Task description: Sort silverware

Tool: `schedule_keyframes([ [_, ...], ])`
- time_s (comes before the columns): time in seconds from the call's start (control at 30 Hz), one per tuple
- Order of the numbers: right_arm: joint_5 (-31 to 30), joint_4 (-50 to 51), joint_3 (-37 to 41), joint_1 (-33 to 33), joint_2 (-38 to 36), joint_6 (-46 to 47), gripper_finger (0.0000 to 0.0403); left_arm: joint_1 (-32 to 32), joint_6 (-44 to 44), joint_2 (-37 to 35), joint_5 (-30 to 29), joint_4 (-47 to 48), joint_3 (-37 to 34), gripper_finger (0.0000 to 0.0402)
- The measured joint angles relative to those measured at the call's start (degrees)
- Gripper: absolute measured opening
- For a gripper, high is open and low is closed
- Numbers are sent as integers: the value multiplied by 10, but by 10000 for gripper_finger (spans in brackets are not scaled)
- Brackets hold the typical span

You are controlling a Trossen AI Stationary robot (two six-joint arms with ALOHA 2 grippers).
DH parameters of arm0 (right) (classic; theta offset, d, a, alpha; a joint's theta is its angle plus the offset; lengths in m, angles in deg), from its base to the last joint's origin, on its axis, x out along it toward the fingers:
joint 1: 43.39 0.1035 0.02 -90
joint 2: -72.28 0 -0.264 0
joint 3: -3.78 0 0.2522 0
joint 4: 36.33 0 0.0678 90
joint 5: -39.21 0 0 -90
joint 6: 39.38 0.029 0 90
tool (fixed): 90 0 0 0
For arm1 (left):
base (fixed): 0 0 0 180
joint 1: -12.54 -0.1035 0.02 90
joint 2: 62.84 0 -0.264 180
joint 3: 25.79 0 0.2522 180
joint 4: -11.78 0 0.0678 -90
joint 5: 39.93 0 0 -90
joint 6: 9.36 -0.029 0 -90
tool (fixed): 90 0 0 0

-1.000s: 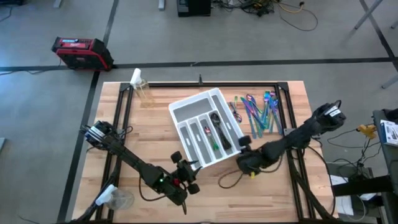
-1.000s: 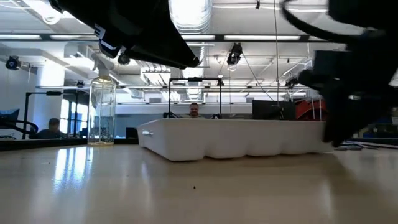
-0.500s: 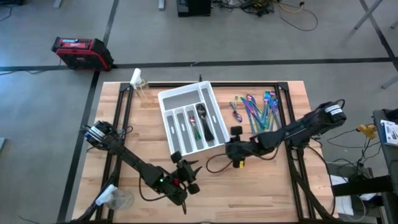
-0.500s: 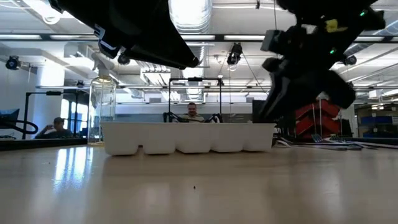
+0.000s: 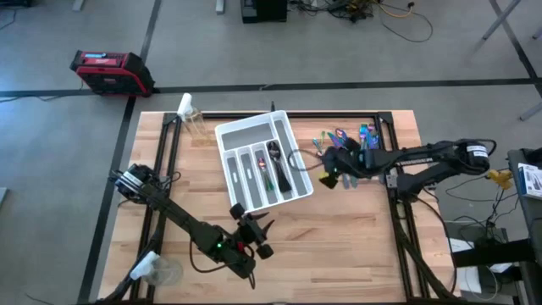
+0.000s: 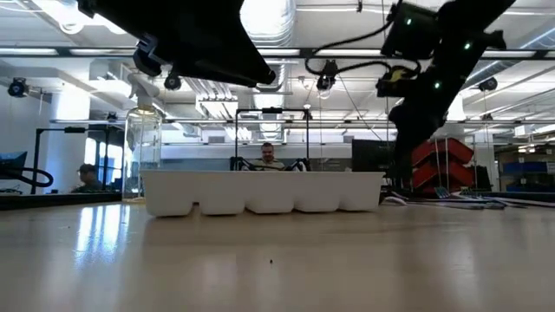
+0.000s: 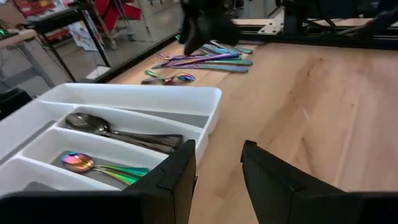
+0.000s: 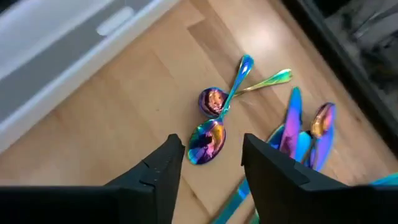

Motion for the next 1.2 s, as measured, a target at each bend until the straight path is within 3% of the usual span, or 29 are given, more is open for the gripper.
schedule_keyframes([
  [0.13, 71, -87, 39, -63, 22, -7, 175, 0, 13, 0, 34, 4, 0, 118],
  [0.3, 116, -170, 62, -128, 53, -5, 198, 2, 14, 0, 34, 6, 0, 118],
  [0.53, 127, -248, 60, -145, 109, -107, 222, 2, 14, 0, 34, 6, 0, 118],
  [0.7, 126, -257, 56, -146, 156, -147, 218, 2, 17, 0, 34, 6, 0, 118],
  [0.83, 127, -257, 55, -145, 174, -137, 175, 2, 26, 0, 34, 7, 0, 118],
  [1.03, 122, -251, 56, -145, 167, -141, 25, 2, 28, 0, 34, 6, 0, 118],
  [1.2, 131, -218, 56, -130, 141, -95, 15, 2, 36, 0, 34, 6, 0, 118],
])
